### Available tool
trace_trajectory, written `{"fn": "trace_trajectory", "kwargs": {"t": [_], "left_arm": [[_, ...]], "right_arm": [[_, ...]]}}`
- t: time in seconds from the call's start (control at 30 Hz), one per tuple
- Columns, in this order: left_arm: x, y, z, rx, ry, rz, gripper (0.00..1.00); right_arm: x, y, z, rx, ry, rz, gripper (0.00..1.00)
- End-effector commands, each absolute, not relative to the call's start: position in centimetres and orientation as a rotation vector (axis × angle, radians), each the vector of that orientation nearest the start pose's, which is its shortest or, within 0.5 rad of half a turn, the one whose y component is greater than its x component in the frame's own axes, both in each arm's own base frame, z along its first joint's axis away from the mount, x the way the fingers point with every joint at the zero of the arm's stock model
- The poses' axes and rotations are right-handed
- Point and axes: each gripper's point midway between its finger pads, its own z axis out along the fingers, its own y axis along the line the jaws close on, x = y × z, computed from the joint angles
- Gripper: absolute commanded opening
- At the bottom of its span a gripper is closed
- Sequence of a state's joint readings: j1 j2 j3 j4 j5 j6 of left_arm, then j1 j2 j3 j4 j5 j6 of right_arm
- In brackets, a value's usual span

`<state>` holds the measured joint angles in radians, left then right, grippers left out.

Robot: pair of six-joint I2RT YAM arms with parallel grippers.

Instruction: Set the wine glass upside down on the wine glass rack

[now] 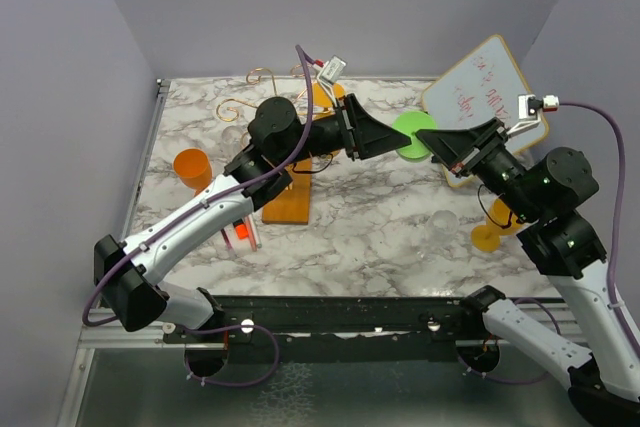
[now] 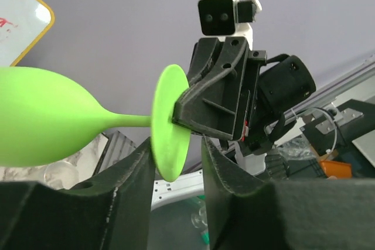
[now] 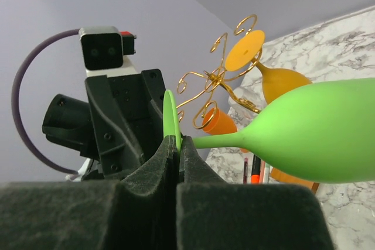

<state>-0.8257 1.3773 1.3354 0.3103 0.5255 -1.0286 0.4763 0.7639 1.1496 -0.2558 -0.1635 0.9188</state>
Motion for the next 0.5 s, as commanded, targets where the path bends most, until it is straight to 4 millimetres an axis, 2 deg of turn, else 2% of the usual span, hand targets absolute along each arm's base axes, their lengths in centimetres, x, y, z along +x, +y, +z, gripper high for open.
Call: {"fn": "trace_trajectory", "kwargs": {"t": [0.0, 0.17, 0.4, 0.47], "left_arm": [[20.66, -38.43, 46.72, 0.309, 1.627, -1.844, 0.34], [21.57, -38.39, 46.26, 0.300, 1.664, -1.782, 0.20], [21.28, -39.13, 46.53, 0.385, 1.667, -1.788, 0.16], [21.20, -39.24, 46.70, 0.410, 1.659, -1.787, 0.10]], "right_arm": [[21.29, 17.93, 44.88, 0.138, 1.541, 1.207, 0.01], [21.01, 18.23, 44.85, 0.117, 1.546, 1.222, 0.01], [20.55, 18.75, 45.31, 0.082, 1.539, 1.256, 0.01], [20.54, 18.86, 45.36, 0.076, 1.542, 1.261, 0.01]]}}
